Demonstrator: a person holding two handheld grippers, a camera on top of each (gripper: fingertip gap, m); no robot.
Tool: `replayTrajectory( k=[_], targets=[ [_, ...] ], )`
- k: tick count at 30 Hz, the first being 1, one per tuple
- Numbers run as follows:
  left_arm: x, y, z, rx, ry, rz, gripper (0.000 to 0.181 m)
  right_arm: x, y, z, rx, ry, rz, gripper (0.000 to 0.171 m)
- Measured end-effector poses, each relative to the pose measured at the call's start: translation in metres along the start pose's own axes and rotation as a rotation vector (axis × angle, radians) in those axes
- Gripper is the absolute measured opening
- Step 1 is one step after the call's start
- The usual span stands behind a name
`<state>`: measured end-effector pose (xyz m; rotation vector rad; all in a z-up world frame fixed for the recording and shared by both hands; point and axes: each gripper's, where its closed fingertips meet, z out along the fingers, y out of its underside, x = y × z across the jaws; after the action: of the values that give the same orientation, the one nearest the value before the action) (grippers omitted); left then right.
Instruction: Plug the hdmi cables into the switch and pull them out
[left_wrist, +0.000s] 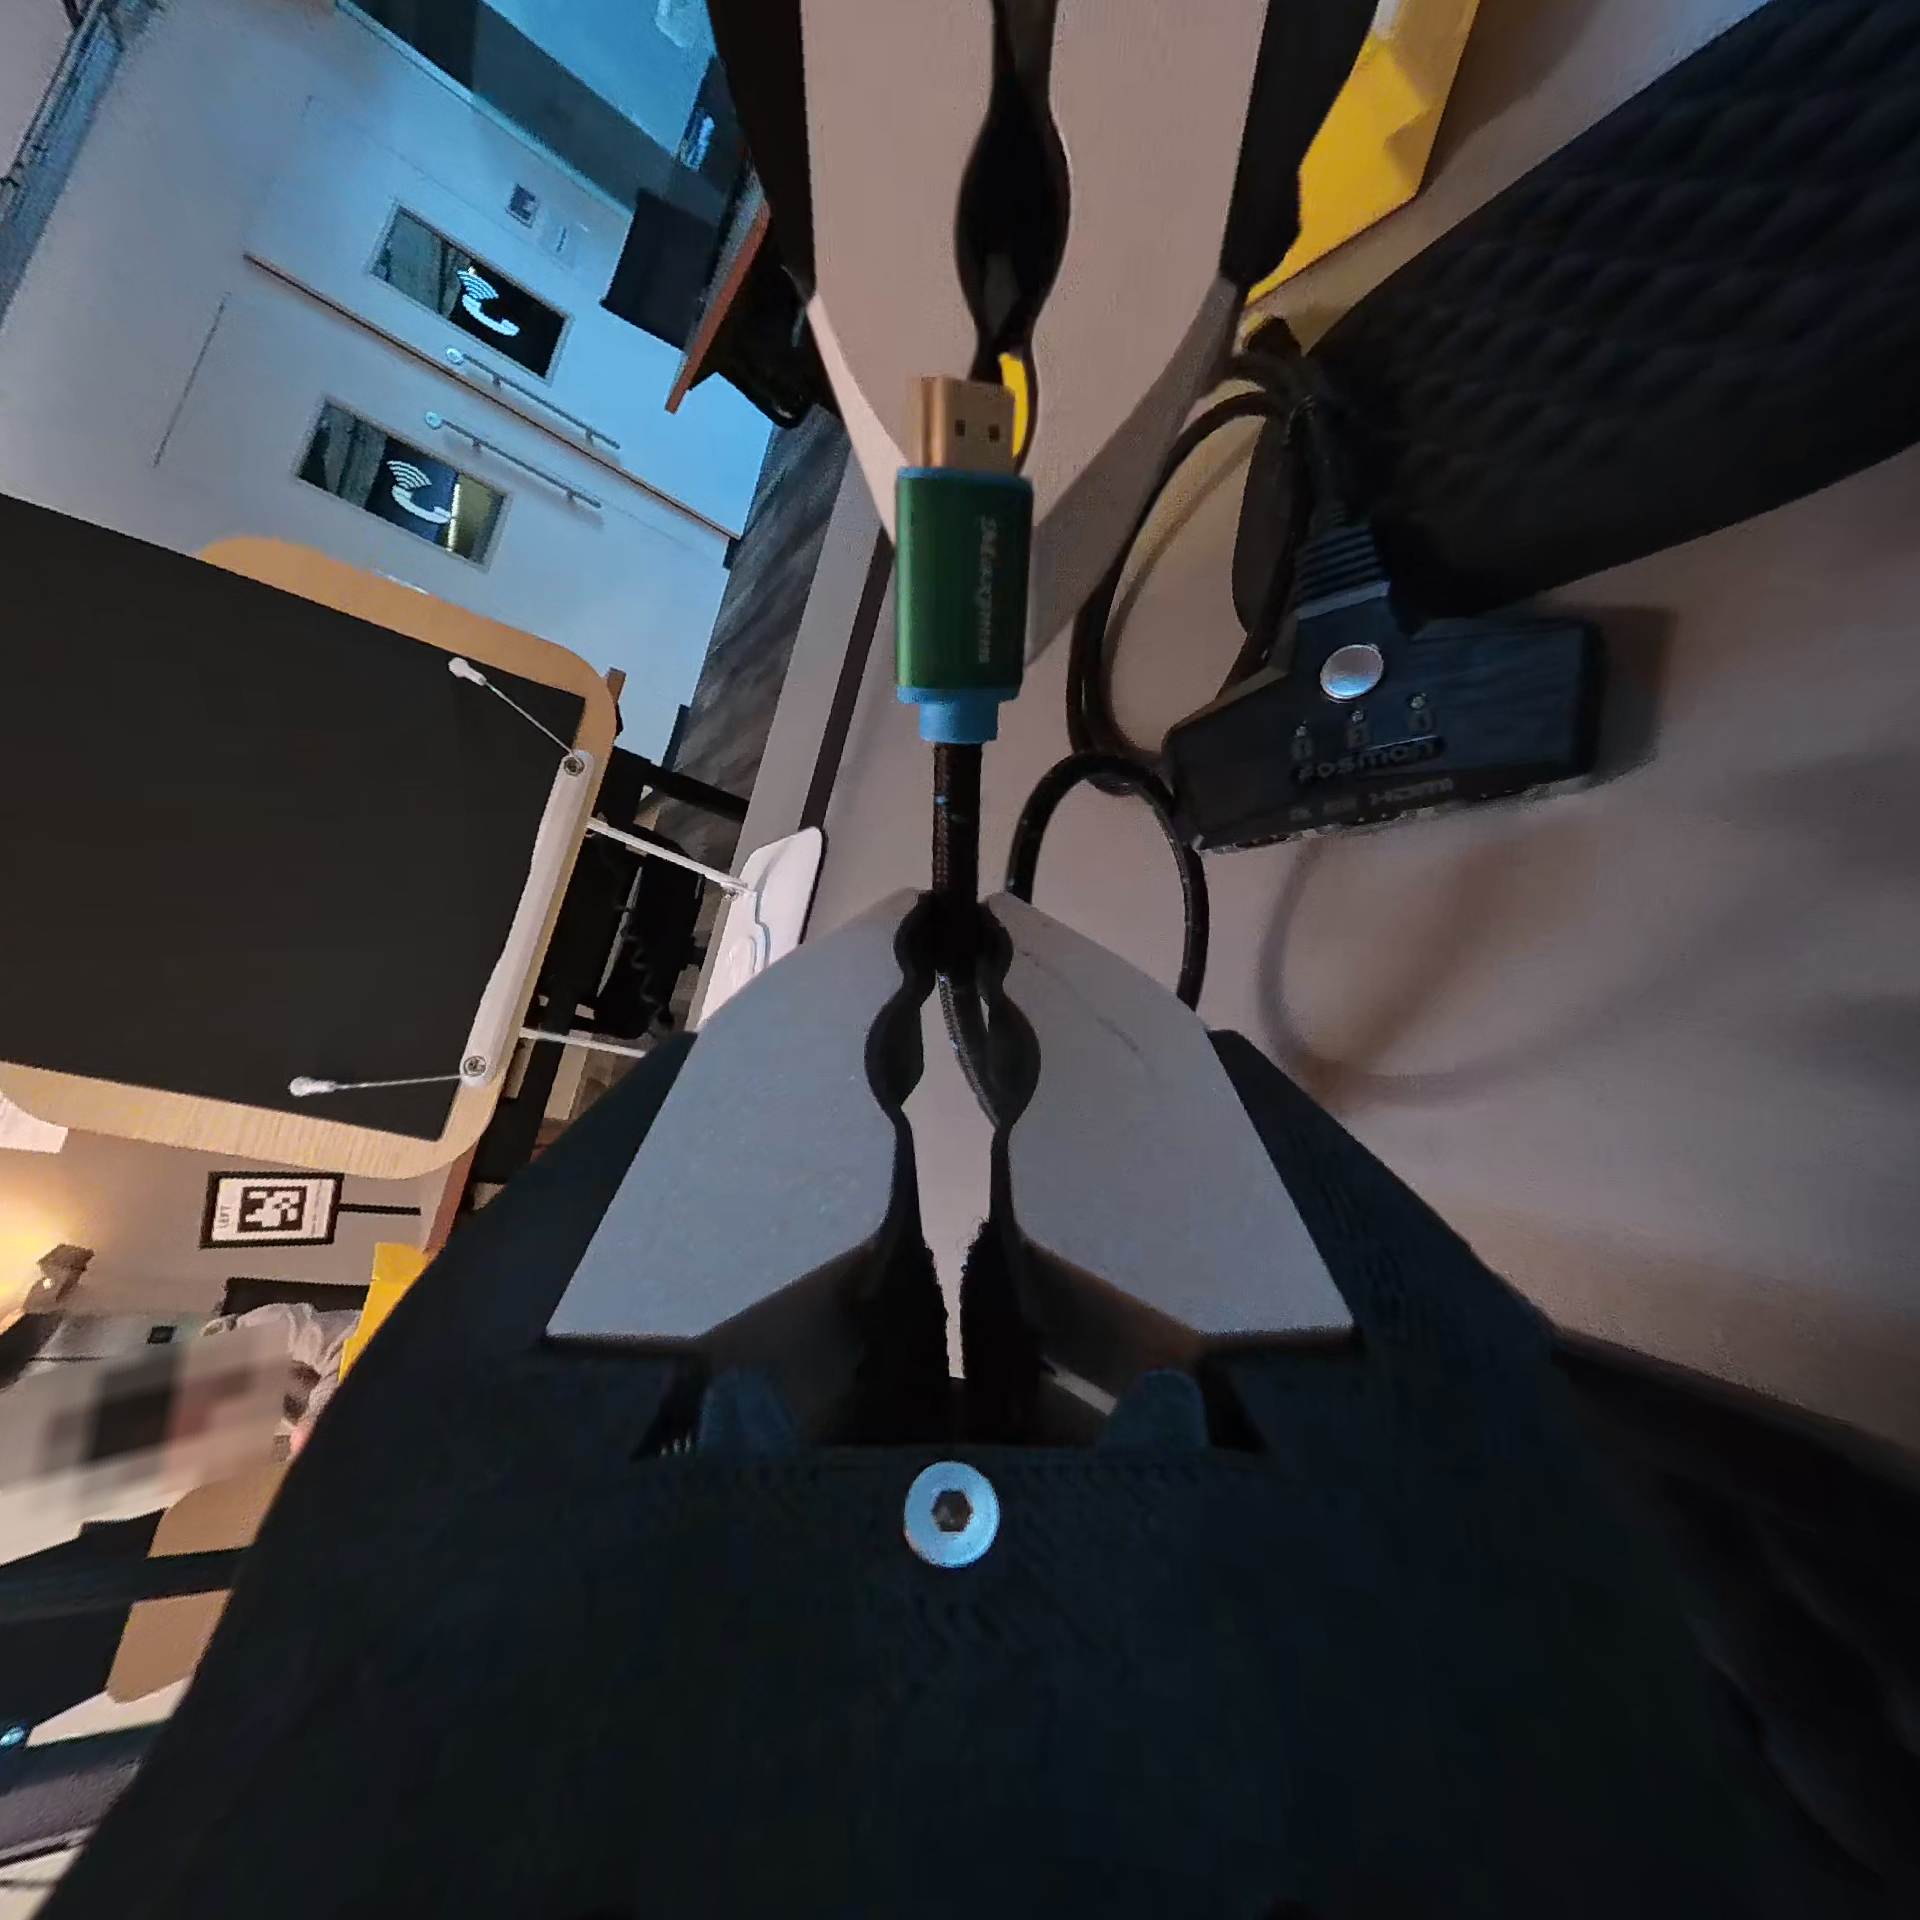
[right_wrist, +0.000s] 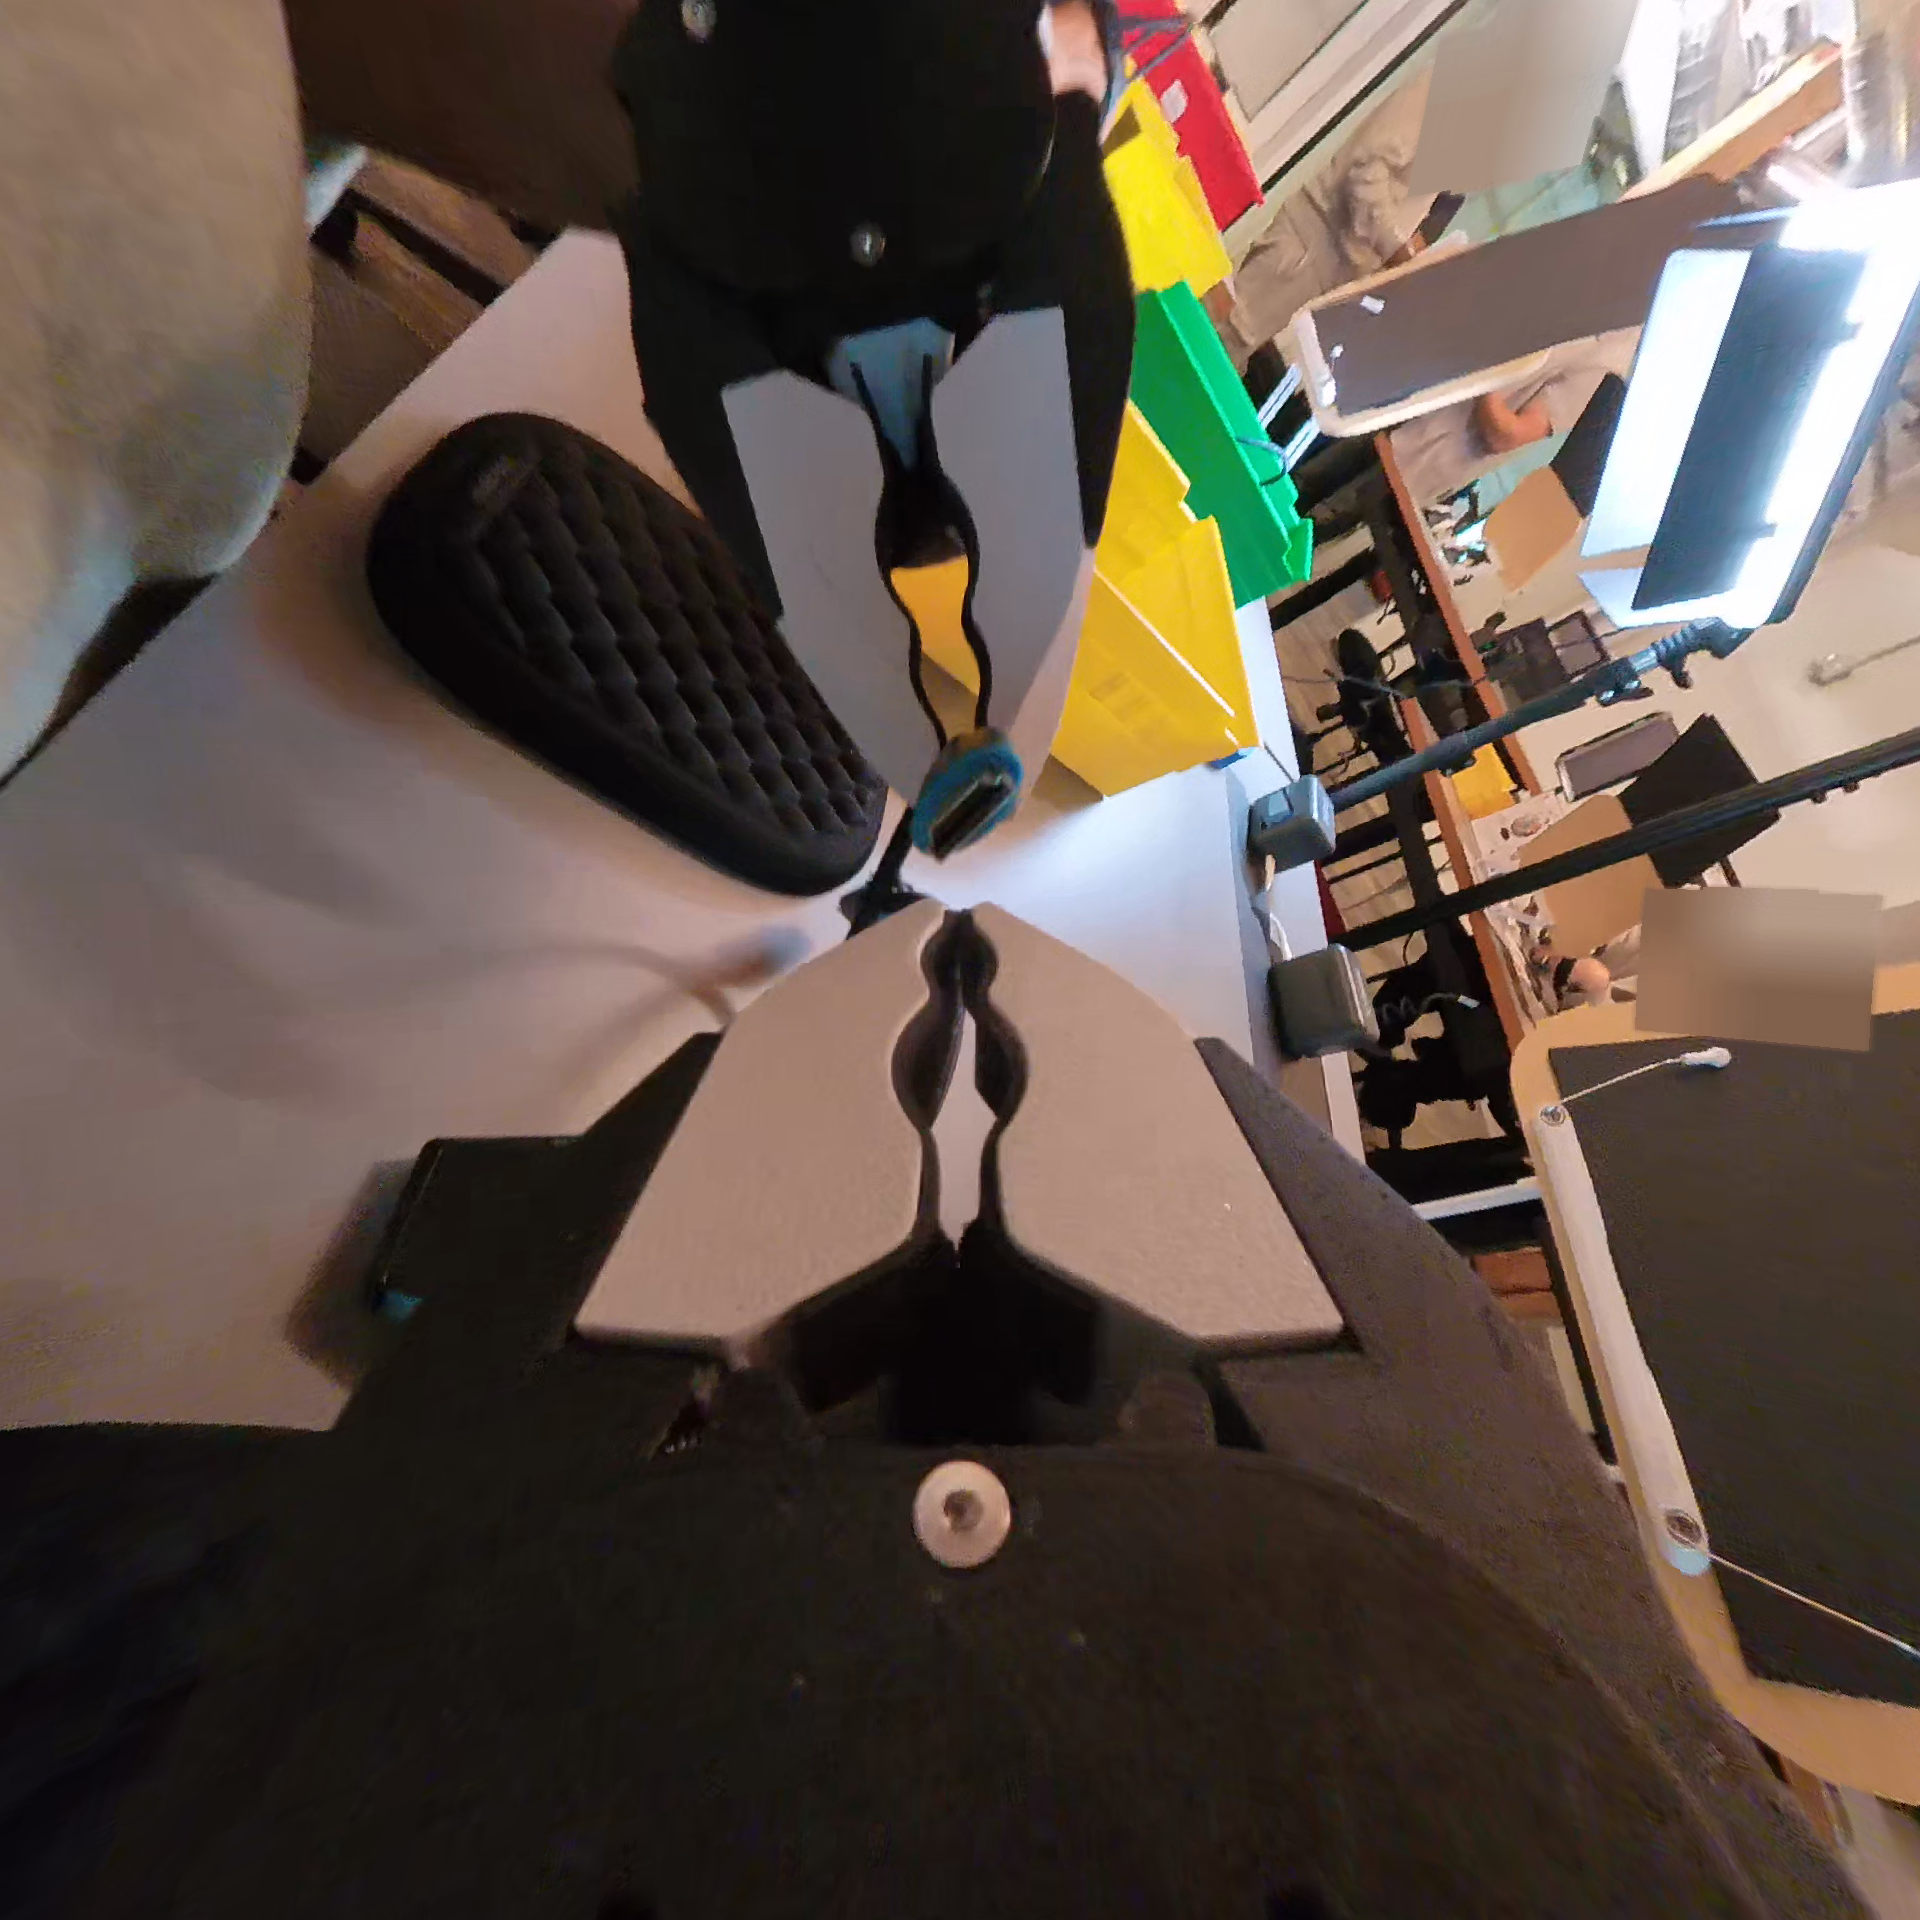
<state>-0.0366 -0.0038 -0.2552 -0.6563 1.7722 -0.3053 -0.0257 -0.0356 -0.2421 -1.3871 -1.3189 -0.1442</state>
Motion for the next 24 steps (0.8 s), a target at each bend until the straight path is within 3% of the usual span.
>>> replayTrajectory(
  k=[4, 7, 9, 11, 13, 15, 19, 22, 24],
  targets=[
    [-0.002, 0.003, 0.003, -0.002, -0.036, 0.003, 0.007, 0.006, -0.009, -0.008, 0.065, 0.013, 0.121, 0.002],
    [-0.005, 0.009, 0.004, -0.02, -0.065, 0.002, 0.007, 0.004, -0.014, -0.015, 0.125, -0.029, 0.288, 0.034],
    [-0.005, 0.012, 0.005, -0.036, -0.07, 0.005, 0.007, 0.004, -0.022, -0.015, 0.177, -0.032, 0.381, 0.041],
    [-0.004, 0.011, 0.006, -0.029, -0.069, 0.001, 0.007, 0.009, -0.026, -0.01, 0.194, 0.01, 0.444, 0.036],
    [-0.002, 0.01, 0.007, -0.022, -0.059, -0.011, 0.006, 0.008, -0.025, -0.001, 0.152, 0.017, 0.471, 0.012],
    [-0.002, 0.013, 0.008, -0.024, -0.054, -0.082, 0.008, 0.009, -0.02, 0.001, 0.093, 0.034, 0.421, 0.011],
    [-0.023, 0.01, -0.005, 0.128, -0.072, -0.598, 0.046, 0.015, -0.022, 0.0, 0.049, 0.099, 0.165, 0.011],
    [-0.051, -0.004, -0.031, 0.489, -0.038, -1.159, 0.053, 0.026, -0.02, 0.0, -0.028, 0.207, -0.061, 0.011],
    [-0.052, -0.011, -0.042, 0.725, 0.175, -1.511, 0.052, 0.032, -0.021, -0.001, -0.065, 0.262, -0.2, 0.011]
  ],
)
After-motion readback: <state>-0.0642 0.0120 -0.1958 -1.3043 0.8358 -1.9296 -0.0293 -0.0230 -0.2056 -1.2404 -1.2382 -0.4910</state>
